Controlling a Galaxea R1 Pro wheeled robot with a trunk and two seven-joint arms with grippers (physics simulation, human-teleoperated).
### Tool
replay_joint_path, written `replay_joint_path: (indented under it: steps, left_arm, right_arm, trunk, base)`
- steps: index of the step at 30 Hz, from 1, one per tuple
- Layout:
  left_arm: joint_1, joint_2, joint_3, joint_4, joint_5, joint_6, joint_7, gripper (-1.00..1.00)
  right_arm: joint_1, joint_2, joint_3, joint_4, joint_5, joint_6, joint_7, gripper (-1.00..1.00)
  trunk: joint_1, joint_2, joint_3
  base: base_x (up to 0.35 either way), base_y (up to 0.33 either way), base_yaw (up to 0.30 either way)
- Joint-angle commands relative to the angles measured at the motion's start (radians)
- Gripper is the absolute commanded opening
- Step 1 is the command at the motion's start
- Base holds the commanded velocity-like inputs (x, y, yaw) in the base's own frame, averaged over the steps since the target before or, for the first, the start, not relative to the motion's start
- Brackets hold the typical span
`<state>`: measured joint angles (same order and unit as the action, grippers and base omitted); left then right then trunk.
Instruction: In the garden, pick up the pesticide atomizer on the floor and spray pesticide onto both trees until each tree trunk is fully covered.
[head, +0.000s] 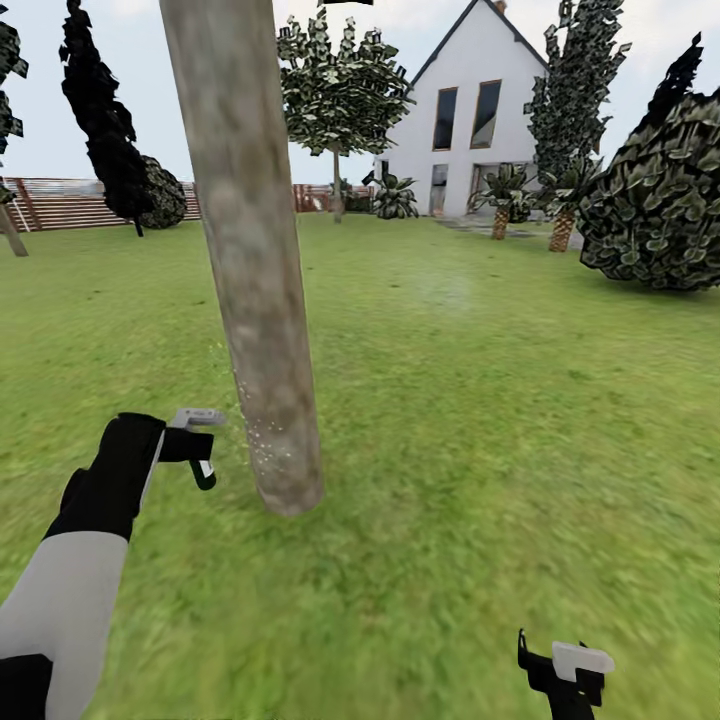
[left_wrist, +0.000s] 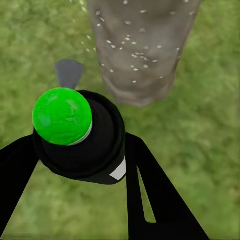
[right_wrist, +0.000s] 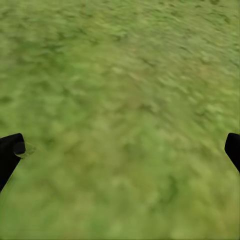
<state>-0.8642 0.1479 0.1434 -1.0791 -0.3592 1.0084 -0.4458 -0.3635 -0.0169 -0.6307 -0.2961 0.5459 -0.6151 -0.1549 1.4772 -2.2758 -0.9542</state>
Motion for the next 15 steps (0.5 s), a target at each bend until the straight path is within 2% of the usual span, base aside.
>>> replay_joint_path:
  steps: [1,3,7,15]
  left_arm:
    - [0.0,0.0,-0.003,0.0,0.0,0.0,-0.001,-1.0]
    - [0.001,0.001,-0.036,0.001,0.0,0.001,-0.001,-1.0]
    - [0.002,0.001,-0.042,0.001,0.0,0.001,-0.001,-1.0]
    - [0.002,0.001,-0.042,0.001,0.0,0.001,-0.001,-1.0]
  right_arm:
    - [0.0,0.0,0.0,0.0,0.0,0.0,0.0,1.0]
    - [0.0,0.0,0.0,0.0,0.0,0.0,0.0,1.0]
    - [0.0,0.0,0.0,0.0,0.0,0.0,0.0,1.0]
    - [0.0,0.0,0.0,0.0,0.0,0.0,0.0,1.0]
  trunk:
    - [0.0,0.0,0.0]
    - [0.0,0.0,0.0]
    - [0.0,0.0,0.0]
    - [0.0,0.0,0.0]
  base:
    - [0.0,-0.12,0.01]
    - [0.0,-0.237,0.002]
    - [0.0,-0.267,0.031]
    - [0.108,-0.267,0.238]
